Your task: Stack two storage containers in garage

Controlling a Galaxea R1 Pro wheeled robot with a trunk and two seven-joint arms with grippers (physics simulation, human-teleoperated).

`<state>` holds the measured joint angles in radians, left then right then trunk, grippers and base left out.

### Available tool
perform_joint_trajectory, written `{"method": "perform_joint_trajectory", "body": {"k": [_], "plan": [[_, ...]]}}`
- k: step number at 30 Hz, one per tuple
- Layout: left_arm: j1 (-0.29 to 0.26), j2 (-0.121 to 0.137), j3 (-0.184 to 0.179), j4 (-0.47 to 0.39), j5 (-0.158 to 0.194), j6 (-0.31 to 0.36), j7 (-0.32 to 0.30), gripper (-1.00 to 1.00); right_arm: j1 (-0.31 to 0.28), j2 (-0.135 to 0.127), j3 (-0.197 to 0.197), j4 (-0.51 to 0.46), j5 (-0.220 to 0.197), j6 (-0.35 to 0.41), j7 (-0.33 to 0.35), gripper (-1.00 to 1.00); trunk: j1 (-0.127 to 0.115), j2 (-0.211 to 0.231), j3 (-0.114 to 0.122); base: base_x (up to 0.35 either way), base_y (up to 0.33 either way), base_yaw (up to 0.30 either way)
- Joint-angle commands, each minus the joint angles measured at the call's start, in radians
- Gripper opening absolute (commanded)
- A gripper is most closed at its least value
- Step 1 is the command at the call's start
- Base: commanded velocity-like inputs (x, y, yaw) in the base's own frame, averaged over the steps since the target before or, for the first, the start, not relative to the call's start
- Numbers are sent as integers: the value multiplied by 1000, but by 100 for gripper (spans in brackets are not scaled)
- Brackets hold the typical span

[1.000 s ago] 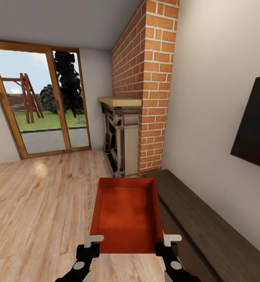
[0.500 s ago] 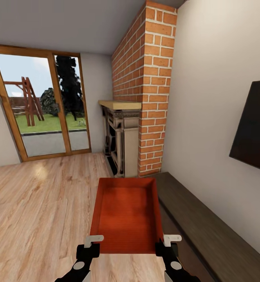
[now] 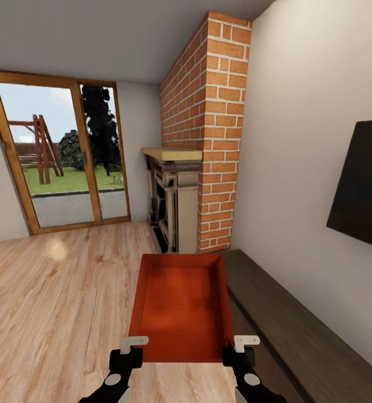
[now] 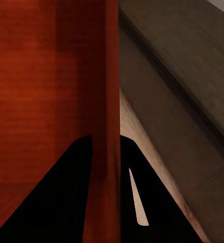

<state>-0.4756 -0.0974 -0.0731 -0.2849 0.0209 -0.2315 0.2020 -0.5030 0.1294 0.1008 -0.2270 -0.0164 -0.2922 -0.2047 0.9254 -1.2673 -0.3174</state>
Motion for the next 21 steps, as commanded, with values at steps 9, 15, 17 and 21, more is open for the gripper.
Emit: {"method": "perform_joint_trajectory", "body": {"k": [9, 15, 17, 21], "plan": [[0, 4, -5, 4, 14, -5, 13, -100, -2, 0, 2, -5, 12, -93, -5, -100, 0, -1, 1, 0, 0, 0], [0, 4, -4, 4, 14, -5, 13, -100, -3, 0, 1, -4, 7, -92, -5, -100, 0, -1, 1, 0, 0, 0], [0, 5, -4, 4, 14, -4, 13, -100, -3, 0, 1, -4, 6, -92, -5, -100, 0, -1, 1, 0, 0, 0], [0, 5, -4, 4, 14, -5, 13, -100, -2, -1, 0, -4, 6, -92, -5, -100, 0, -1, 1, 0, 0, 0]]}}
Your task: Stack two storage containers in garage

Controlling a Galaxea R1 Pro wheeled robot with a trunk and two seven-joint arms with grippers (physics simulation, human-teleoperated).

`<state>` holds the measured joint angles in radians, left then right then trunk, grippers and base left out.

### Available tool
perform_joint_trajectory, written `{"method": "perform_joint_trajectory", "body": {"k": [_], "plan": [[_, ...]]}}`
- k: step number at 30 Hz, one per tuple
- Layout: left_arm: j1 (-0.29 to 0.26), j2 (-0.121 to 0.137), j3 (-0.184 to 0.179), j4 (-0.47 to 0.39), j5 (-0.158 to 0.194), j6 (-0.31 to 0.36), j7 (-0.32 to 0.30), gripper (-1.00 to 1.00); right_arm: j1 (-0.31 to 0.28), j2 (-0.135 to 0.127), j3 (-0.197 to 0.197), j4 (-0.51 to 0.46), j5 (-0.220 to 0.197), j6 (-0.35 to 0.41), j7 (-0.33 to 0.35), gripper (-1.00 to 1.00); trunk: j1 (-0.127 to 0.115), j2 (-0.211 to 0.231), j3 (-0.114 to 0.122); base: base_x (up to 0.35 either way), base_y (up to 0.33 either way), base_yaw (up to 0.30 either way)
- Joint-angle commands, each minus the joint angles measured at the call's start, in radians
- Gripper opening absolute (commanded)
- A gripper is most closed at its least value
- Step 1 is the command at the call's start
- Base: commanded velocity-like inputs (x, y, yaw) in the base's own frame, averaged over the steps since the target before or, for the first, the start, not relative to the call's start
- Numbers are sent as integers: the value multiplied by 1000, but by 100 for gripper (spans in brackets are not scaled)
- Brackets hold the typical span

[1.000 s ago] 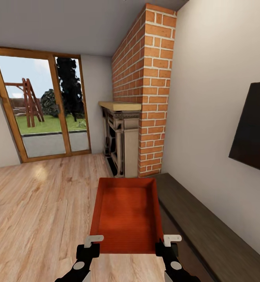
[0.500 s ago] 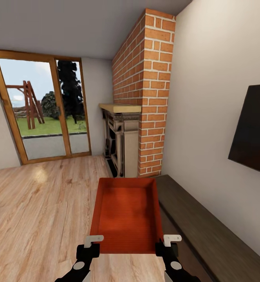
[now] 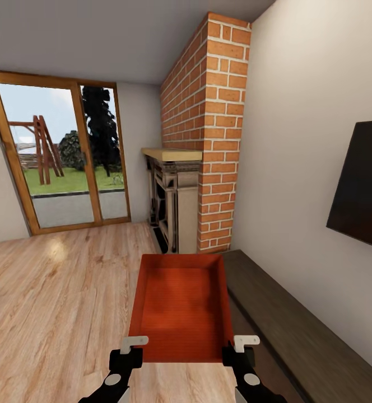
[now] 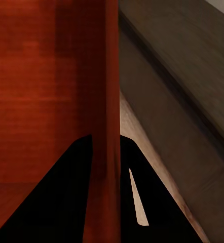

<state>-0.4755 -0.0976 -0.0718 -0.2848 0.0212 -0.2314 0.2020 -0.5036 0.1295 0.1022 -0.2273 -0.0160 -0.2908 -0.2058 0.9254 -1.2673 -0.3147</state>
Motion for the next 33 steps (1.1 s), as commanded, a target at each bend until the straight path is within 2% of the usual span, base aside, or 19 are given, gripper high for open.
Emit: {"method": "perform_joint_trajectory", "body": {"k": [1, 12, 33], "plan": [[0, 5, -5, 4, 14, -5, 13, -100, -1, 0, -1, -4, 6, -94, -4, -100, 0, -1, -1, 0, 0, 0], [0, 4, -6, 4, 14, -5, 13, -100, -1, 1, -3, -3, 4, -94, -4, -100, 0, -1, -1, 0, 0, 25], [0, 4, -6, 4, 14, -5, 13, -100, -2, 0, -4, -3, 4, -94, -4, -100, 0, -1, 11, 0, 0, 278]]}}
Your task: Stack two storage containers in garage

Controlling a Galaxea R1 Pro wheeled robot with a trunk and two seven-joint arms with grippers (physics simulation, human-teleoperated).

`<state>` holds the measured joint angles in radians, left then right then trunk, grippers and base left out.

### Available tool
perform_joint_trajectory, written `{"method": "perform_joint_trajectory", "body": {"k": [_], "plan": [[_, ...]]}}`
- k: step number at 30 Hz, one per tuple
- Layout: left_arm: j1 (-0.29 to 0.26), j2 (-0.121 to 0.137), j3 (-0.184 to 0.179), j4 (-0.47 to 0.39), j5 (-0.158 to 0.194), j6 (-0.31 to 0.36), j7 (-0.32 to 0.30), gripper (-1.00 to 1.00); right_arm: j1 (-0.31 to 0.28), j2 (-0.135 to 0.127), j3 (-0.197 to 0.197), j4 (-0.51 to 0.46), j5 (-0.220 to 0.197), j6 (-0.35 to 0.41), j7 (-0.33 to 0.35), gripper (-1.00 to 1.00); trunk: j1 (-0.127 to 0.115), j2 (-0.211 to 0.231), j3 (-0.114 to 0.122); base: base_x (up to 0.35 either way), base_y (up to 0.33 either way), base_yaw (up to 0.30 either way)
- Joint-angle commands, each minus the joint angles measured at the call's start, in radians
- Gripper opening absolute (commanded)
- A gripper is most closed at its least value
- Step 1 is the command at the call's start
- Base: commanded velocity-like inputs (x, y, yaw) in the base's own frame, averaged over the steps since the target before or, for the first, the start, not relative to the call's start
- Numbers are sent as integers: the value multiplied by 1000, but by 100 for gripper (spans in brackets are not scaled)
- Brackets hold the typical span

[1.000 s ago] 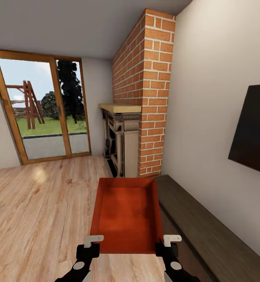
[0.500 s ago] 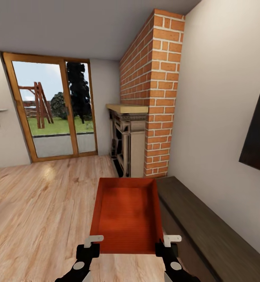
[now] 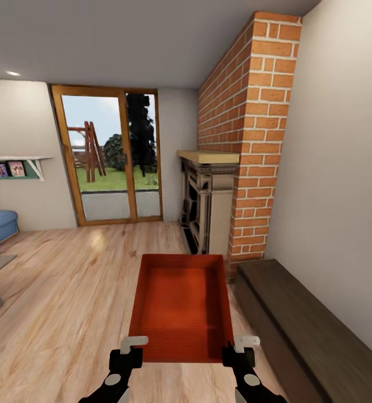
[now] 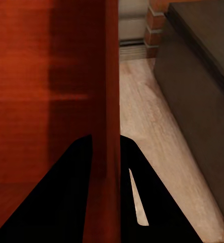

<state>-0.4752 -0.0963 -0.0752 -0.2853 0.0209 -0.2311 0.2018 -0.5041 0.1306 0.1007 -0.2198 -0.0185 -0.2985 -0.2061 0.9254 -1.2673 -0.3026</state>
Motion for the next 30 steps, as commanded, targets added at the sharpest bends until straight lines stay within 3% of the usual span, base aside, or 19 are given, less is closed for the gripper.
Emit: {"method": "perform_joint_trajectory", "body": {"k": [1, 30], "plan": [[0, 3, -3, 5, 14, -5, 13, -100, -1, -1, -3, -10, 6, -86, -4, -100, 0, -1, -1, 0, 0, 291], [0, 4, -1, 7, 16, -5, 13, -100, -2, -2, -3, -10, 6, -86, -4, -100, 0, -1, 12, 0, 0, 291]]}}
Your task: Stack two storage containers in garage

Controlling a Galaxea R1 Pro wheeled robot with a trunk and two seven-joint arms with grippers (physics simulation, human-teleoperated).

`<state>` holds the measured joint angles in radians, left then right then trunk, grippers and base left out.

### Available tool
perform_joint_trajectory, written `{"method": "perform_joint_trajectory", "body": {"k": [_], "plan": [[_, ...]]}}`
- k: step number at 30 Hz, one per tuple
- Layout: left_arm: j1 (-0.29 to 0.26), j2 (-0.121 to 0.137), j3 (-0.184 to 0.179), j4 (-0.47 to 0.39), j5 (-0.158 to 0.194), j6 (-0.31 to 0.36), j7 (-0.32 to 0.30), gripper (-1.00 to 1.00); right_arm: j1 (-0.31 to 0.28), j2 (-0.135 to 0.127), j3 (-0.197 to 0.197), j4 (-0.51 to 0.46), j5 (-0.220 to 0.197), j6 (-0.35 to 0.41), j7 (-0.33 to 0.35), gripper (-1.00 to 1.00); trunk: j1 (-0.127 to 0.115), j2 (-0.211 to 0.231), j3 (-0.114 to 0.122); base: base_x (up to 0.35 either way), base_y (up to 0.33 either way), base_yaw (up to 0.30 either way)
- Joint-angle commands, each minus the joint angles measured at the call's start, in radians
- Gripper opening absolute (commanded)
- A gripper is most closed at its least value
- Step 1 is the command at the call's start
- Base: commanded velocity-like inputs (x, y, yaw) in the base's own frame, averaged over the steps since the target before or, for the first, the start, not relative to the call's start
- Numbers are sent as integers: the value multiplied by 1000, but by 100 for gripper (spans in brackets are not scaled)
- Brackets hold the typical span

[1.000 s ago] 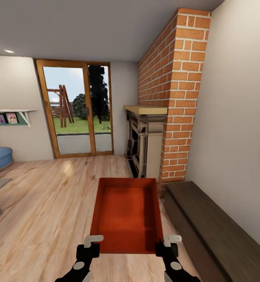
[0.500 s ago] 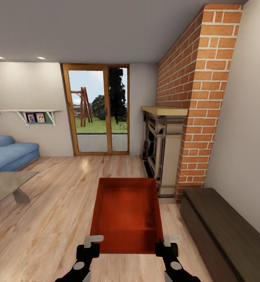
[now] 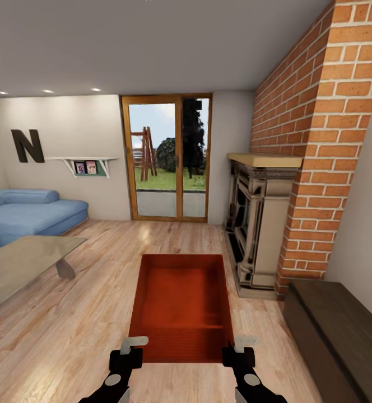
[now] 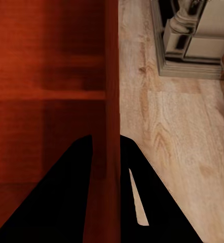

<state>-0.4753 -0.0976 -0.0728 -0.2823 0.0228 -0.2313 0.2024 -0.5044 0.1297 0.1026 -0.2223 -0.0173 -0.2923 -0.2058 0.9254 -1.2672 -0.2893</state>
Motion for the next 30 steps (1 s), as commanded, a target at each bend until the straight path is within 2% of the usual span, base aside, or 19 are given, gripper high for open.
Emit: {"method": "perform_joint_trajectory", "body": {"k": [1, 30], "plan": [[0, 6, -4, 4, 14, -5, 12, -100, -2, -1, -4, -8, 5, -93, -4, -100, 0, -1, -1, 0, 0, 291], [0, 6, -4, 5, 15, -5, 12, -100, -1, 0, -4, -8, 5, -93, -4, -100, 0, -1, 3, 0, 0, 291]]}}
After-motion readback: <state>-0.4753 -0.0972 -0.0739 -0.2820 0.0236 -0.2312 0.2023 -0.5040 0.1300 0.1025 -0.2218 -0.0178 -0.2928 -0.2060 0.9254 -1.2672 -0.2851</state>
